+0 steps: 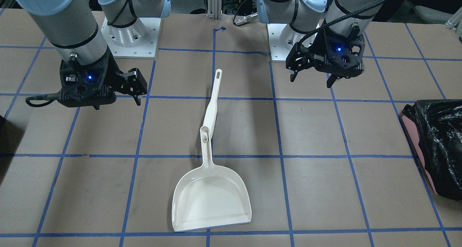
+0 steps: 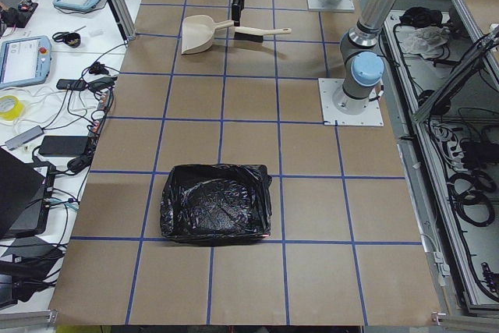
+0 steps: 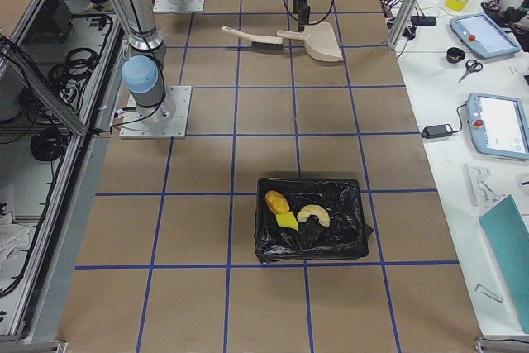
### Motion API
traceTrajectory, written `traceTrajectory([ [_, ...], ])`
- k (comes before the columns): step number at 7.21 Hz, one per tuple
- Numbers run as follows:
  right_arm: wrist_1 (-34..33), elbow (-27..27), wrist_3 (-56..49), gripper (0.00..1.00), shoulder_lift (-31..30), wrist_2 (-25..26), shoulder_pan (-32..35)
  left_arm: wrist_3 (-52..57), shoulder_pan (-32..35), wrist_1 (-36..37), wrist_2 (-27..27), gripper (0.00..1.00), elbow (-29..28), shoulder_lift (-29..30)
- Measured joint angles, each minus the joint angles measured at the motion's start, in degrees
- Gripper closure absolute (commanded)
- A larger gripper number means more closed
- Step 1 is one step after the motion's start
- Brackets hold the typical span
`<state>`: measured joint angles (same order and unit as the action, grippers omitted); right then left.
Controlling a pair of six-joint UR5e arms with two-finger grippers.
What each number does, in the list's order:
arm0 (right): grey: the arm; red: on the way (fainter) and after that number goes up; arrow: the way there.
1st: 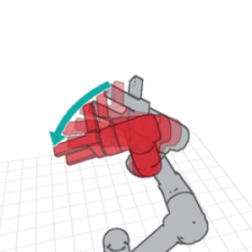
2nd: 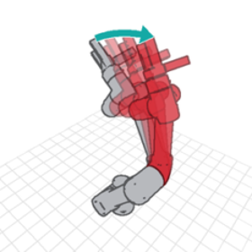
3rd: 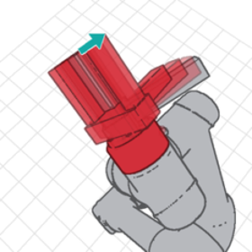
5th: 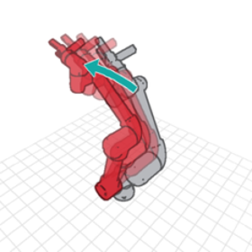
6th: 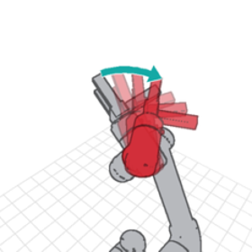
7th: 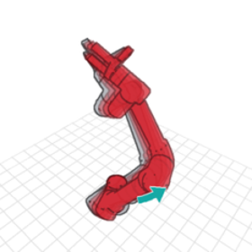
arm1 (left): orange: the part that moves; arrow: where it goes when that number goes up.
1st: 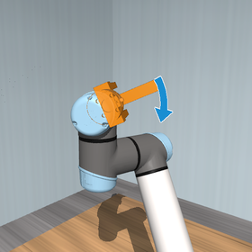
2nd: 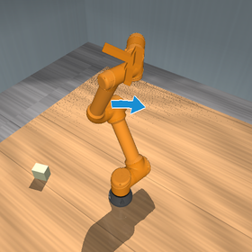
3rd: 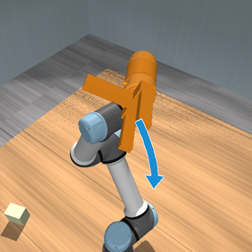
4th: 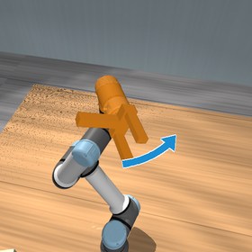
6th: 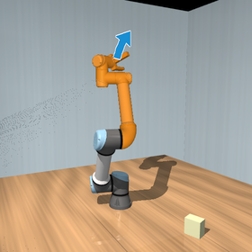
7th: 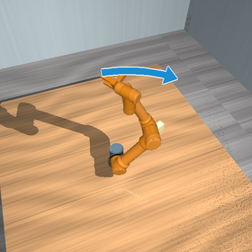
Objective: Sweep and dump trash in nearest bin
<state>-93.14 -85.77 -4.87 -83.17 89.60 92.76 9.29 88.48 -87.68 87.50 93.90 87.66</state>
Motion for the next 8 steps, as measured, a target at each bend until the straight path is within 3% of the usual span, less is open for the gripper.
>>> traceTrajectory([
  [4, 3.9, -0.2, -0.6, 0.02, -2.8, 2.4, -1.8, 0.0, 0.0, -0.1, 0.1, 0.0, 0.1, -0.1],
  [8, 3.8, -0.9, -0.6, 0.04, -3.3, 0.1, -2.1, -0.1, -0.1, -0.1, 0.1, 0.0, 0.1, -0.3],
])
